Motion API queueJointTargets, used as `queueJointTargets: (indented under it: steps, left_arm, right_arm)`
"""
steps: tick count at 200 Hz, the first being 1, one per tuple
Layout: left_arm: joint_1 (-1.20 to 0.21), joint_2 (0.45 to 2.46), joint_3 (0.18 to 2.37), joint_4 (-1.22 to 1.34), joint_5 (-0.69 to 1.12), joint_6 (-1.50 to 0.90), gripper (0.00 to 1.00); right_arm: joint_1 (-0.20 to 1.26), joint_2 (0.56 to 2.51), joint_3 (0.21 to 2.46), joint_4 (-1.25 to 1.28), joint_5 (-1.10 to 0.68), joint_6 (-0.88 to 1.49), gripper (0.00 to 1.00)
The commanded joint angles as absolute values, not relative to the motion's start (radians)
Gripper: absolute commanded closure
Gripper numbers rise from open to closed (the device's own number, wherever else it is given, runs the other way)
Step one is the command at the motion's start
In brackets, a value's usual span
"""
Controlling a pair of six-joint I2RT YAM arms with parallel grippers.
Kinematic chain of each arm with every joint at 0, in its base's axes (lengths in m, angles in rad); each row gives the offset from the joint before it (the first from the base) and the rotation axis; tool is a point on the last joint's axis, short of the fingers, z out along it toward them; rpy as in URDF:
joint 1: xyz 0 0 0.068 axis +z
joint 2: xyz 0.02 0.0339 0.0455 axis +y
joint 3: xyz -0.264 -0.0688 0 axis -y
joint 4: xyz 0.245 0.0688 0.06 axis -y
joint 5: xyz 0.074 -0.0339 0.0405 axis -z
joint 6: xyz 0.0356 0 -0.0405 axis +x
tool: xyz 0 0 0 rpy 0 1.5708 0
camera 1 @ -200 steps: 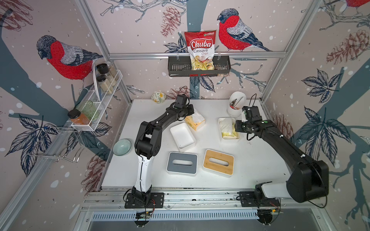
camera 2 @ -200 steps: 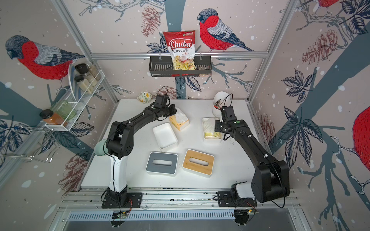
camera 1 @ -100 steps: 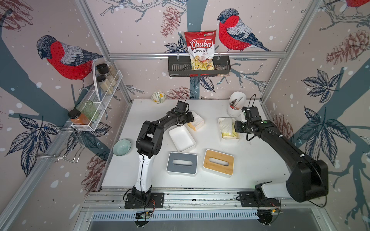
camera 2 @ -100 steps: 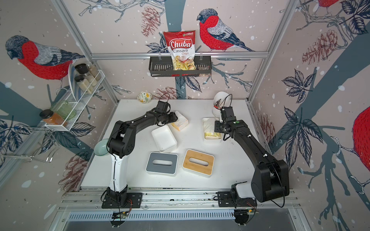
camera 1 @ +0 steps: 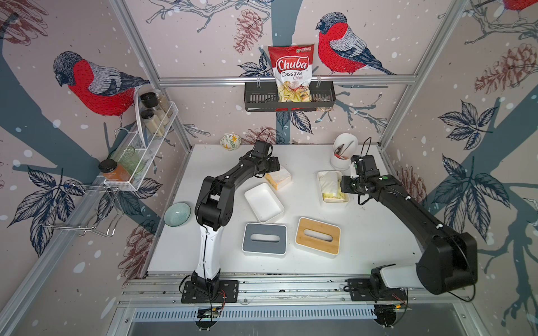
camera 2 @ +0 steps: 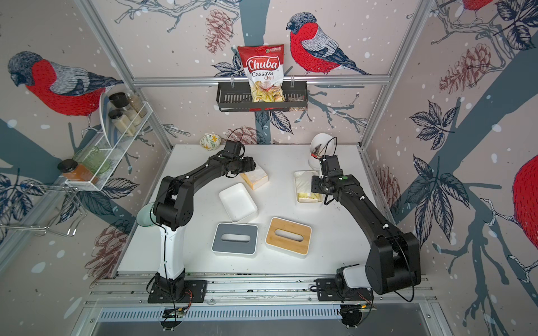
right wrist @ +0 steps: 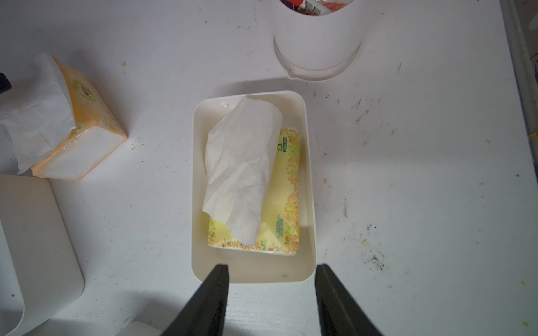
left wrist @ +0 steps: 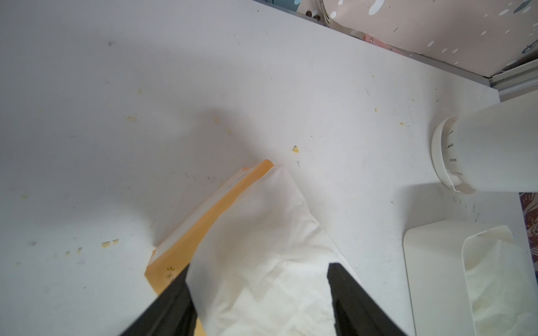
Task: Put the tissue paper into the tissue box
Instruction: Pick up the paper towel from the center of the board.
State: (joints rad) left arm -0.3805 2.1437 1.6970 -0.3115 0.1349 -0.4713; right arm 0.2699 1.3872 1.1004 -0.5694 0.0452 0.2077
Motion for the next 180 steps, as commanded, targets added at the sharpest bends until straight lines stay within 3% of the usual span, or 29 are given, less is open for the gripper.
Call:
queueJointTargets:
  steps: [1, 46, 101, 180]
  left_arm:
    - [-0.360, 2.119, 1.690, -0.357, 0.097, -0.451, 0.33]
    - [-0.318, 2.080, 1.601, -0.341, 0.119, -0.451, 0.35]
    - [-0.324, 2.123, 1.599, -0.307, 0.191, -0.468, 0.29]
    - [-0.337, 2.179, 1.636, -0.279, 0.191, -0.485, 0.50]
  right_arm:
    - [0.272, 1.383, 1.100, -0.557, 0.043, 0.210, 0.46]
    - [0.273, 1.393, 1.098, -0.556, 0.037, 0.209, 0.47]
    - [0.277, 1.390, 1.097, -0.557, 0.036, 0.211, 0.46]
    - [0.279, 1.402, 1.103, -0.558, 0.037, 0.208, 0.46]
